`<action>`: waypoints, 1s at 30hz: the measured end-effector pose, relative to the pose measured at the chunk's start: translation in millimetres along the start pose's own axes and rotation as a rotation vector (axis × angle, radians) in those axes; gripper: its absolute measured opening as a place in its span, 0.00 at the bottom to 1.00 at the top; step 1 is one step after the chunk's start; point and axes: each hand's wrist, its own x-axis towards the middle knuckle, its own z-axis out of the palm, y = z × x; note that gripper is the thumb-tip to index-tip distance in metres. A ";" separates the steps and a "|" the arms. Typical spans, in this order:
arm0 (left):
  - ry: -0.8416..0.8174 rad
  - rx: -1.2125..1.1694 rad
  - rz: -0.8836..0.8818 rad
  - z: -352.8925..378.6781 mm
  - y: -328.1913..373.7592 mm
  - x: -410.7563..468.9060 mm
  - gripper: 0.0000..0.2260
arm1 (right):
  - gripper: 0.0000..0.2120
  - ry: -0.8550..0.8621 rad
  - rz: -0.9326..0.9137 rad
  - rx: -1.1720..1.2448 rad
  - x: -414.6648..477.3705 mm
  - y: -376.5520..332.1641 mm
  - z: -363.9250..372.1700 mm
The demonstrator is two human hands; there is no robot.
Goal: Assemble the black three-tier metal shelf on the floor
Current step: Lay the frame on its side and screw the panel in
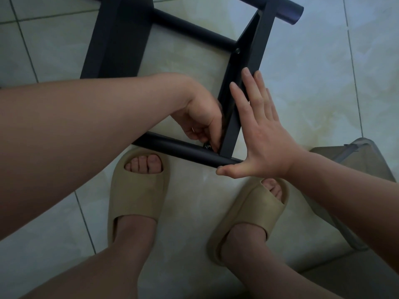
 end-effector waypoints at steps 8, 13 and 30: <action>-0.029 -0.035 0.013 0.7 -3.9 -0.8 0.04 | 0.65 -0.004 -0.002 -0.003 0.0 -1.1 -1.1; -0.015 -0.036 0.024 1.8 -6.2 -1.4 0.07 | 0.65 -0.004 -0.002 0.002 0.0 -1.5 -1.1; -0.045 -0.045 0.051 -1.8 -6.5 0.4 0.06 | 0.66 -0.007 -0.001 -0.006 0.1 -0.3 0.2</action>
